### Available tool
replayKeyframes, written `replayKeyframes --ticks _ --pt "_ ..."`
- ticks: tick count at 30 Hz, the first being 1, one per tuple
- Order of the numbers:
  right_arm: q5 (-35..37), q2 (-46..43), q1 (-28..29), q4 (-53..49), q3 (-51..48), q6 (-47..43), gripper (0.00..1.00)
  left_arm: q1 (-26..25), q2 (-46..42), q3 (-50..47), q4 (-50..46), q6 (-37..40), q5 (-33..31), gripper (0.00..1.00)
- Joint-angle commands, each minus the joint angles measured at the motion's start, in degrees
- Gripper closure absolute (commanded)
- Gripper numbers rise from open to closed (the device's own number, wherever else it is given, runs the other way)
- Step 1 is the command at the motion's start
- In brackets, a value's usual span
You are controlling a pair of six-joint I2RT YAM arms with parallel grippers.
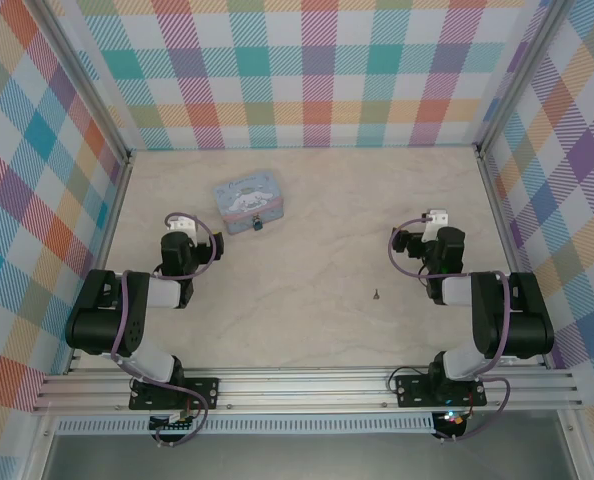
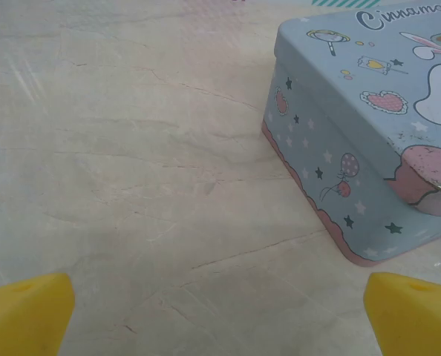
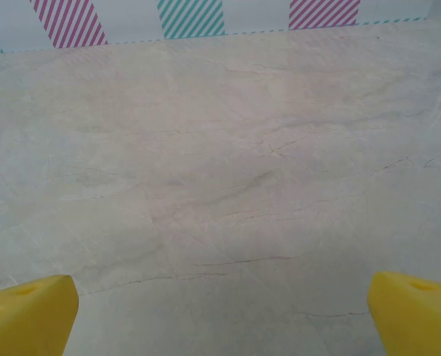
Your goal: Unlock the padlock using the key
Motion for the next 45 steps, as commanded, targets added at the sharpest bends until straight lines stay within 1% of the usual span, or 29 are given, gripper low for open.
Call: replayKeyframes --ticks 1,36,38,39,40,42,45 --pt "-0.02 0.34 0.14 0.9 0.02 0.46 0.0 -0.01 -0.44 0.2 -0.18 -0.69 0.09 0.0" --pt "0.03 0.26 0.19 0.9 -0.06 0.47 0.0 -0.03 -0.52 0.16 -0.04 -0.72 0.19 0.0" --pt "-0.1 0.17 0.18 1.13 -0.19 0.47 0.0 0.0 -0.69 -0.06 0.13 -0.14 2.03 0.0" --pt "-0.27 -0.04 0.14 1.01 -0.24 0.39 0.0 0.01 -1.02 -0.06 -0.18 0.75 3.69 0.0" --pt "-0.65 -0.6 0.14 0.12 -0.07 0.26 0.0 -0.07 -1.73 -0.13 -0.59 0.92 4.01 0.0" --pt "-1.0 -3.17 0.14 -1.95 0.09 0.12 0.0 -0.11 -4.11 -0.49 -1.77 0.43 2.89 0.0" --pt "-0.04 -8.64 0.2 -8.19 0.74 0.77 0.0 -0.08 -9.32 -0.7 -5.35 -0.24 0.95 0.0"
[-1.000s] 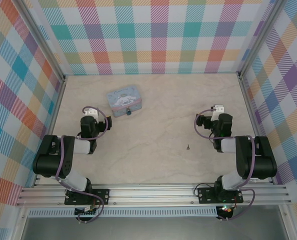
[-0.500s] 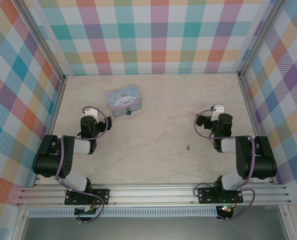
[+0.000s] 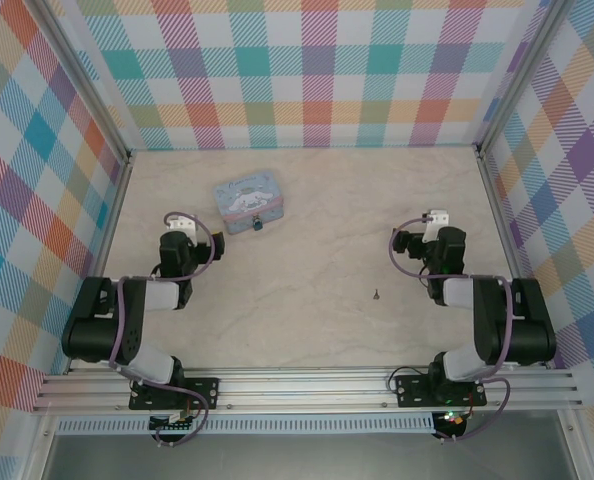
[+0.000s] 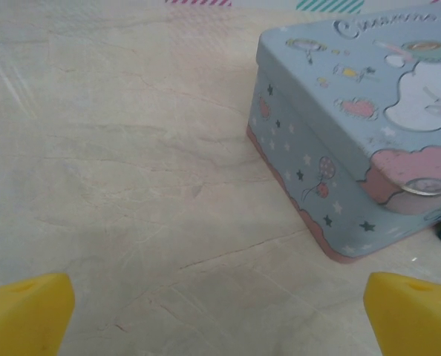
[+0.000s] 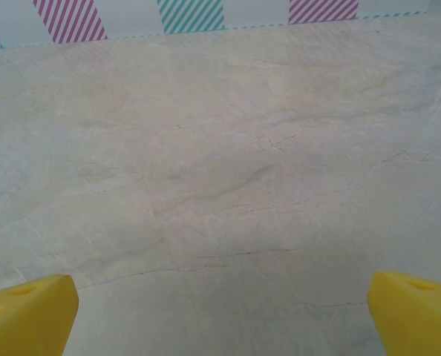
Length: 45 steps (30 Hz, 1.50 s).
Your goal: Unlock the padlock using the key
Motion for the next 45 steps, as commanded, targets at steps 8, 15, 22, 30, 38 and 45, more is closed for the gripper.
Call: replayKeyframes --ticks 8,15,22,30,38,45 --pt "0.66 -18.8 0.14 -32.94 8.2 11.43 0.0 -0.17 -21.09 7.98 -28.16 -13.05 -6.17 0.0" --pt "-10.46 -21.36 0.39 -59.46 18.02 22.93 0.0 -0.24 -22.69 21.64 -52.35 -21.48 -0.65 0.0" --pt "-3.51 -20.63 11.73 -72.47 20.03 26.29 0.0 -2.82 -22.95 22.81 -60.63 -25.79 7.97 0.0" --pt "5.61 -10.75 24.03 -79.27 22.26 29.91 0.09 -8.29 -24.14 19.66 -60.69 -28.45 10.03 0.0" --pt "7.88 -1.7 28.47 -81.89 25.02 31.86 0.21 -9.73 -22.28 21.46 -61.64 -28.74 10.43 0.0" --pt "8.1 1.34 29.23 -81.98 26.74 31.79 0.3 -10.36 -20.48 22.54 -60.89 -28.65 10.79 0.0"
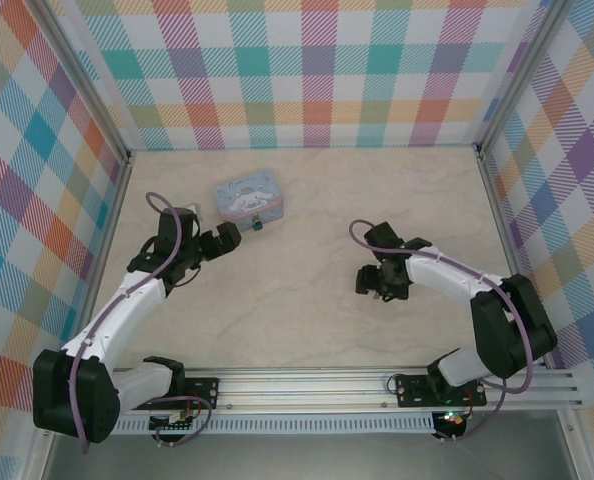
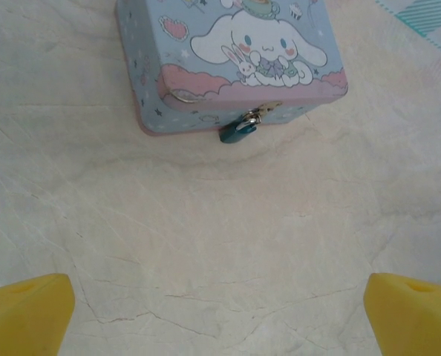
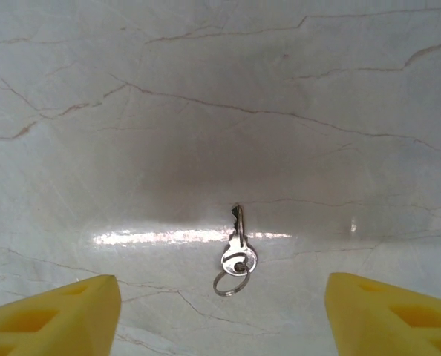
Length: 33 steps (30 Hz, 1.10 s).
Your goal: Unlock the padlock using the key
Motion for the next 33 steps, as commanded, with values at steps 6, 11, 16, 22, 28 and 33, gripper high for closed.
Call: replayKeyframes --ticks 6,11,16,22,28,33 --pt "0.99 3.47 0.62 -1.95 2.55 1.39 0.39 -1.38 0.21 1.63 -0.68 -0.32 0.19 0.0" --pt "1.75 4.21 0.81 -1.98 1.55 2.17 0.46 -1.59 -0.18 0.72 -0.52 -0.16 0.2 0.0" --pt "1.74 4.51 0.98 -1.06 0.45 3.17 0.53 -1.84 -0.79 -0.32 0.17 -0.75 -0.03 0.0" --pt "1.72 5.56 1.16 -2.06 0.86 3.44 0.62 -2.18 -1.02 -0.47 -0.16 -0.76 -0.12 0.0" --pt "1.55 6.36 1.32 -2.76 0.3 4.34 0.68 -2.28 -0.95 -0.69 -0.12 -0.66 -0.35 0.0" --pt "1.4 6.63 1.63 -2.87 -0.17 4.97 0.73 -2.45 -0.85 -0.81 -0.02 -0.64 -0.33 0.0"
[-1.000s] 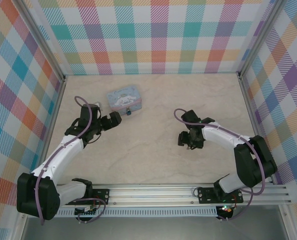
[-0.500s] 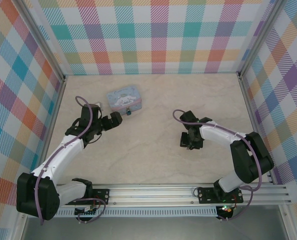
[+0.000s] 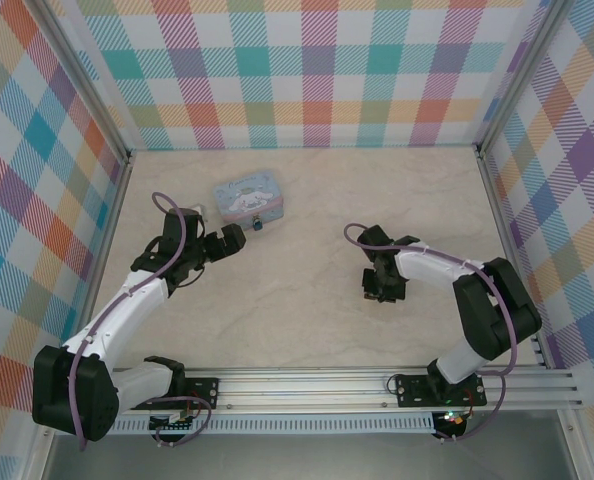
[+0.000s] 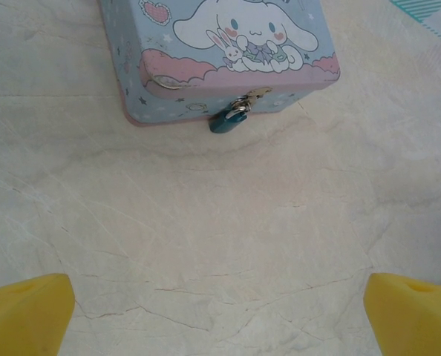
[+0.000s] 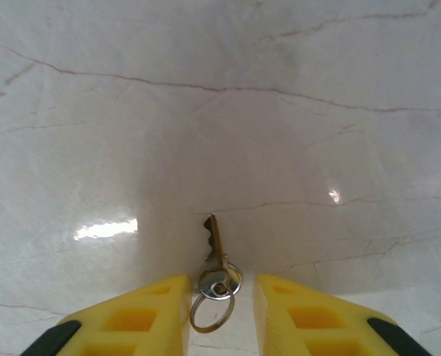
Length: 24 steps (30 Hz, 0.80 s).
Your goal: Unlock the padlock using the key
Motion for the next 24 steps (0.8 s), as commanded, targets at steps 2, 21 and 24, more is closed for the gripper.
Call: replayKeyframes --ticks 2,21,24 --pt "0.31 0.49 0.77 -1.84 -0.74 1.42 0.74 -0.81 -1.09 -0.89 -0.12 -0.4 -0.17 0.0" --pt "1.23 -0.23 1.22 -0.92 -1.87 1.1 1.0 -1.08 -2.0 -0.93 -0.21 0.32 -0.23 0.0" --pt "1.53 -1.17 1.22 -0.27 -2.27 0.61 1.0 -1.21 -2.66 -0.92 -0.08 0.58 0.31 0.0"
